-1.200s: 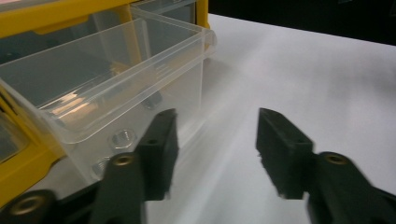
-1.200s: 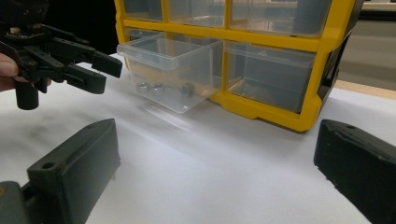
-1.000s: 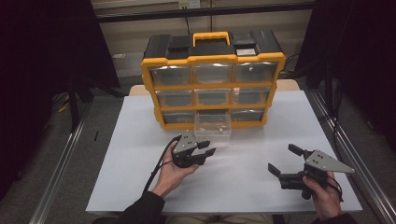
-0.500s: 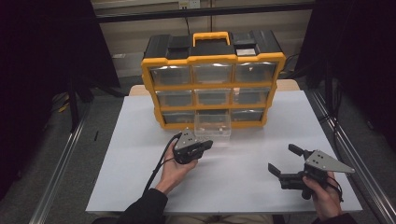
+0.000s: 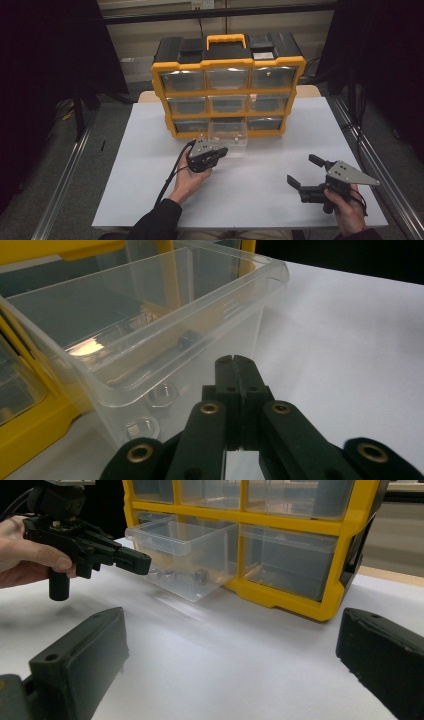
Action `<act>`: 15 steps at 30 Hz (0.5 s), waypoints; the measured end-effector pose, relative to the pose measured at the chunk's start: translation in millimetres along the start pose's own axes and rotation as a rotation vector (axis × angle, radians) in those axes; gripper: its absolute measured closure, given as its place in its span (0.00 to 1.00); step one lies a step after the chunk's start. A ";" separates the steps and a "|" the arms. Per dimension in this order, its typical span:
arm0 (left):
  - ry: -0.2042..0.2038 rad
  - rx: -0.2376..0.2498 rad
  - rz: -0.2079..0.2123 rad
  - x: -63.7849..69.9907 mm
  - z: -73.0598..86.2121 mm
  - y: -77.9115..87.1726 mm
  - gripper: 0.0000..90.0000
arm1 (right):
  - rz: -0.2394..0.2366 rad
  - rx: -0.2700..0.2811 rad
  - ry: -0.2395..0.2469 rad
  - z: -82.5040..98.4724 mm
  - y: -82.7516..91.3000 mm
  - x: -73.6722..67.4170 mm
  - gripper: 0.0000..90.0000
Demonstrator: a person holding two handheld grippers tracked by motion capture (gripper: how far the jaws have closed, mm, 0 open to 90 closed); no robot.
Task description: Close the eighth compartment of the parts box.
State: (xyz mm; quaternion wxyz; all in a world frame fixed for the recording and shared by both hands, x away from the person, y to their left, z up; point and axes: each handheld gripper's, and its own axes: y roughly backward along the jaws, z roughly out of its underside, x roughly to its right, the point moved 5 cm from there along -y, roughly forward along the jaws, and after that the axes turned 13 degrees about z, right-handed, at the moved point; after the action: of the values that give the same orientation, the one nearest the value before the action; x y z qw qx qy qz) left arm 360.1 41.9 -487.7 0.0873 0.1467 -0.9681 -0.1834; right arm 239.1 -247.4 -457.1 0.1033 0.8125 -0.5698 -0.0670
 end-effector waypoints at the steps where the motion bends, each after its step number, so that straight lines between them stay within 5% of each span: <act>1: 0.002 0.005 0.004 -1.0 0.1 -0.5 1.00 | 0.000 0.001 0.002 -0.1 0.0 0.0 0.00; 2: 0.010 -0.004 -0.036 -2.0 0.4 -0.3 1.00 | 0.000 0.001 0.002 -0.1 0.0 0.0 0.00; 3: 0.006 -0.001 -0.004 -3.5 0.8 -0.8 1.00 | -0.001 0.001 0.002 -0.1 0.0 0.0 0.00; 4: 0.004 -0.012 -0.035 -5.0 1.0 -0.1 1.00 | 0.000 0.001 0.002 -0.1 0.0 0.0 0.00; 6: 0.012 0.000 -0.012 -5.7 0.7 -1.2 1.00 | -0.001 0.001 0.002 -0.1 0.0 -0.1 0.00; 7: 0.003 -0.017 -0.053 -6.8 0.2 -0.2 1.00 | -0.001 0.001 0.002 -0.1 0.0 -0.1 0.00; 9: 0.007 0.002 -0.010 -6.8 -1.8 -2.6 1.00 | 0.000 0.000 0.001 -0.1 -0.1 -0.1 0.00; 15: 0.000 0.010 -0.003 -3.7 -9.1 -7.8 1.00 | -0.002 0.003 0.001 -0.2 -0.1 -0.1 0.00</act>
State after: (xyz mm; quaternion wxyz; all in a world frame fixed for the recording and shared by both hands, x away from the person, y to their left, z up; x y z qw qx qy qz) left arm 367.6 33.1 -482.8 0.0864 0.1488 -0.9687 -0.1788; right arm 239.2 -247.3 -457.0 0.1021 0.8132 -0.5692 -0.0660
